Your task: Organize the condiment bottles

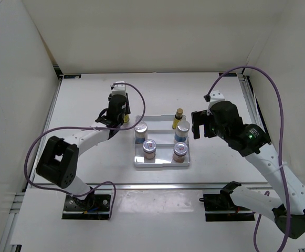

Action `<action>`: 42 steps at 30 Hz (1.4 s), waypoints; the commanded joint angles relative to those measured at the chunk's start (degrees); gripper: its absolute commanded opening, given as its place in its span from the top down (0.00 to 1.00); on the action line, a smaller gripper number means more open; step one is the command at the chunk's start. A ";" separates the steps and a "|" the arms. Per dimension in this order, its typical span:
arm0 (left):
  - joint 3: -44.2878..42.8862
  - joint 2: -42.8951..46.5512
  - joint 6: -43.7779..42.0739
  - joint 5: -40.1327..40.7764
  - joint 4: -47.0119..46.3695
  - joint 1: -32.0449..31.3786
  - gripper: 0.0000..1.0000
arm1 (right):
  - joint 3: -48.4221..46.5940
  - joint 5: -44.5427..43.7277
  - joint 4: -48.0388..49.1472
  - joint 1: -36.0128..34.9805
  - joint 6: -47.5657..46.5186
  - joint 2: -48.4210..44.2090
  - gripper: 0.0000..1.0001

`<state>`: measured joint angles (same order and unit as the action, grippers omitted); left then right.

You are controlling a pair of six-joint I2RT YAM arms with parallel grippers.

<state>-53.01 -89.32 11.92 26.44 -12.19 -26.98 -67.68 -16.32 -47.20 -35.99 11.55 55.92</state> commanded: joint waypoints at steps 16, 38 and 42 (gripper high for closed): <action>-7.99 5.91 -2.08 -4.63 -2.76 -10.80 0.89 | 1.05 -1.00 -0.88 0.13 -0.13 -1.34 0.00; -5.35 -4.28 -0.50 -3.06 -2.23 -13.27 0.78 | 2.82 -1.53 -2.02 0.13 1.98 -4.86 0.00; -5.35 -4.29 0.12 -2.35 -0.91 -13.27 0.39 | 2.82 -2.40 -3.33 0.13 3.38 -4.86 0.00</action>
<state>-58.17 -95.04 11.00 22.41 -12.03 -39.99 -64.79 -17.67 -49.87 -35.99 13.37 52.05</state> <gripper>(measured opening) 0.486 0.998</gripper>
